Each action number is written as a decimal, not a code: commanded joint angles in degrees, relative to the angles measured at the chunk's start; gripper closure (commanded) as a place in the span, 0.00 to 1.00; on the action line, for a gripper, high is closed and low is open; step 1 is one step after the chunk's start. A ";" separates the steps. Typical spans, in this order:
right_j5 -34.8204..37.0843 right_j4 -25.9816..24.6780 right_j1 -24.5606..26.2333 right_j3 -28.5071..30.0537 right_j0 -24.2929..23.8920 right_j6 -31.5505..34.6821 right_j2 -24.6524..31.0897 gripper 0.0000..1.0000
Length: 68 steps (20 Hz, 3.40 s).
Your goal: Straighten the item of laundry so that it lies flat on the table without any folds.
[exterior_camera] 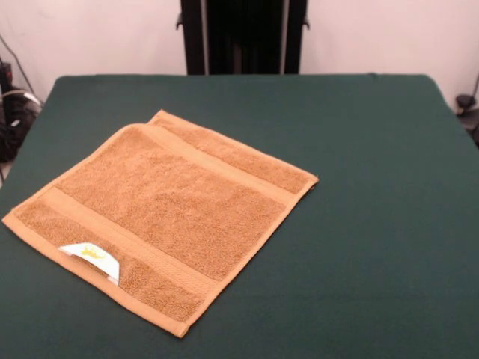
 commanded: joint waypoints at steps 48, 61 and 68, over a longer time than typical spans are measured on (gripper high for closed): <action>28.34 4.83 -14.19 -0.59 -12.96 -27.93 11.69 1.00; 17.27 3.57 -7.27 4.76 -12.36 -22.33 13.94 1.00; 10.91 3.20 -4.07 7.34 -12.46 -19.44 14.81 1.00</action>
